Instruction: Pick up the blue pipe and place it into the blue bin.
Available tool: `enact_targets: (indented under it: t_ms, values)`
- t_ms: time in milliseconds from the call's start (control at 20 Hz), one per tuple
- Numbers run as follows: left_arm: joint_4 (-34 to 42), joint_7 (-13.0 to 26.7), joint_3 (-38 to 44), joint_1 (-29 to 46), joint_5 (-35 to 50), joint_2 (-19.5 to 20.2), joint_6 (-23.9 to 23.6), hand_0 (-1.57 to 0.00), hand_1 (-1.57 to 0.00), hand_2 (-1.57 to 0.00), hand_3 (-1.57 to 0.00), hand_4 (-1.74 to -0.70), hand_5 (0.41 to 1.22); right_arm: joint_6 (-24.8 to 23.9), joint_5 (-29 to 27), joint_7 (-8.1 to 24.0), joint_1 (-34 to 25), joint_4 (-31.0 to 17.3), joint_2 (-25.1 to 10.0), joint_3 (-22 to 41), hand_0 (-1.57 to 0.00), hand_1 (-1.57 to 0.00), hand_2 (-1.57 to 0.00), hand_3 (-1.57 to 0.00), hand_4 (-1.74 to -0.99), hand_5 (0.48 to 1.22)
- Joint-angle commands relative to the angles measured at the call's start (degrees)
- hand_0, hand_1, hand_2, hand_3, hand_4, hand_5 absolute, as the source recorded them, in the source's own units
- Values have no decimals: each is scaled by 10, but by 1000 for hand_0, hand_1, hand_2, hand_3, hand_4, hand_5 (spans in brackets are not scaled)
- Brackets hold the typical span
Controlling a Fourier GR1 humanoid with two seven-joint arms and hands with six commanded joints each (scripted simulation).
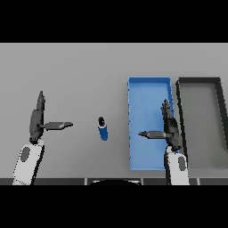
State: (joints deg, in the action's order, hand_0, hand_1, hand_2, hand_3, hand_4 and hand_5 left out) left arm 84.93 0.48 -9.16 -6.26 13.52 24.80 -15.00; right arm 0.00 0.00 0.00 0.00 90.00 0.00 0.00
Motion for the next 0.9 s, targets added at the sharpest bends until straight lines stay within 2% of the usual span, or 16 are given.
enact_targets:
  t_ms: [0,250,300,350,400,550,700,850]
  values:
    - [1,-2,-1,0,-1,-1,-1,1,1,1,1,-1006,586,0,-1,0,0,0,-1,-1,1,1,1,1,-1222,603]
    - [5,1,-7,-2,-6,-10,-10,1,1,1,1,-1006,586,5,-8,0,-2,1,-7,-6,1,1,1,1,-1222,603]
    - [13,-35,-26,19,-12,28,49,1,1,1,1,-1006,586,22,24,-35,19,17,-42,11,1,1,1,1,-1222,603]
    - [20,-60,-36,32,-14,52,85,1,1,1,1,-1011,588,36,37,-59,39,29,-59,21,1,1,1,1,-1227,603]
    - [24,-67,-40,35,-15,69,107,1,1,1,1,-1011,588,43,46,-63,49,43,-68,30,1,1,1,1,-1230,601]
    - [20,-72,-47,38,-18,88,135,1,1,1,1,-1007,587,49,56,-46,51,58,-77,40,1,1,1,1,-1231,599]
    - [25,-88,-52,43,-5,88,161,1,1,1,1,-1015,592,50,55,-26,44,61,-86,36,1,1,1,1,-1225,592]
    - [41,-93,-71,48,-2,104,203,1,1,1,1,-1020,582,48,63,-34,47,65,-83,43,1,1,1,1,-1215,587]
